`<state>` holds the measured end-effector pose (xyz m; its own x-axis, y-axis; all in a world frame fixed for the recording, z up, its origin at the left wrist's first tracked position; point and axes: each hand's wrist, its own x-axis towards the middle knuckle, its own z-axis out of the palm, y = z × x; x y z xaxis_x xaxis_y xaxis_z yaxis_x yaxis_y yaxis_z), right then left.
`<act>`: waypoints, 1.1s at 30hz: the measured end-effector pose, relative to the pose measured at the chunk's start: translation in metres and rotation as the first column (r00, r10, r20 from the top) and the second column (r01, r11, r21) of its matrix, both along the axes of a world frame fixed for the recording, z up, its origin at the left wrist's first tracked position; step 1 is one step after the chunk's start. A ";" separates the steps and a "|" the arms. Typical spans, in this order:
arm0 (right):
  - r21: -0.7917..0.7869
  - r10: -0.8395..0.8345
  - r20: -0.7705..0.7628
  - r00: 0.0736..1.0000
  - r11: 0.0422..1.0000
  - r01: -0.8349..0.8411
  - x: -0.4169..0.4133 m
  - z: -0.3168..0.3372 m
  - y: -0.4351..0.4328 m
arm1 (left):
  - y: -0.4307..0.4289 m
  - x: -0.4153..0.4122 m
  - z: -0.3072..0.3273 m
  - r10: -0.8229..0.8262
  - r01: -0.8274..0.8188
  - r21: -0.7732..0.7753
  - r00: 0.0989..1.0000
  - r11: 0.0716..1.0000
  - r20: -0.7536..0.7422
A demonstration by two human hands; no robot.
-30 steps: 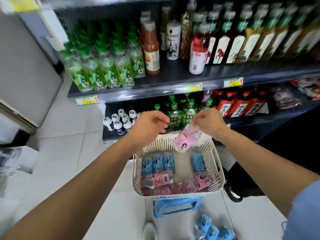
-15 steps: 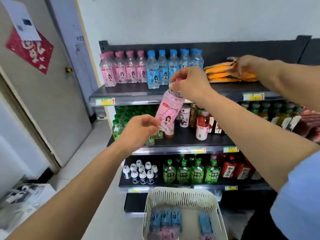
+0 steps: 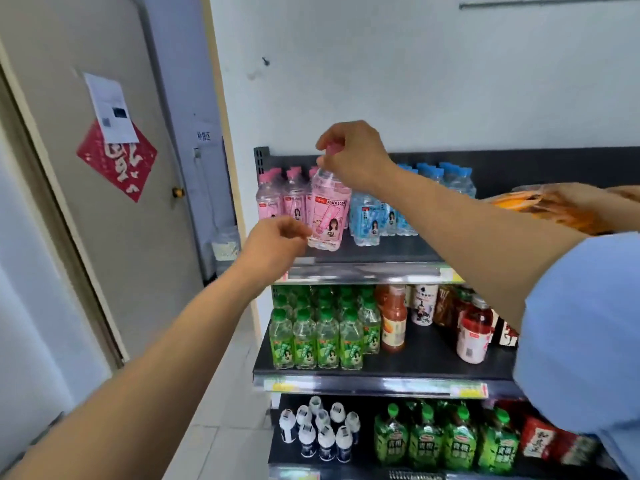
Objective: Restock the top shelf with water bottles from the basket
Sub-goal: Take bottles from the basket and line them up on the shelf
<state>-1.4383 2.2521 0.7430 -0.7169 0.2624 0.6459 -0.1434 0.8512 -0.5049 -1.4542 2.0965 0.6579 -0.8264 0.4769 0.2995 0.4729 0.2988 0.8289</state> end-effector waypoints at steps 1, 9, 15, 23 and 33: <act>0.034 -0.007 0.012 1.000 0.999 0.007 -0.017 0.002 0.000 | 0.002 -0.018 0.006 0.019 -0.019 -0.010 1.000 1.000 -0.011; 0.068 -0.077 0.217 0.973 0.996 0.064 -0.135 -0.016 0.008 | 0.015 -0.118 0.009 0.051 -0.051 -0.080 0.999 0.995 -0.012; 0.009 -0.088 0.251 0.964 0.996 0.088 -0.180 -0.051 0.022 | 0.021 -0.166 -0.014 0.050 -0.044 -0.108 0.997 0.993 0.057; -0.285 -0.047 0.431 0.901 0.941 0.185 -0.177 -0.095 0.044 | 0.036 -0.190 -0.032 0.005 0.009 -0.109 0.992 0.994 0.129; -0.197 -0.145 0.517 0.844 0.939 0.282 -0.199 -0.132 0.035 | 0.050 -0.203 -0.038 0.015 0.000 -0.118 0.992 0.993 0.126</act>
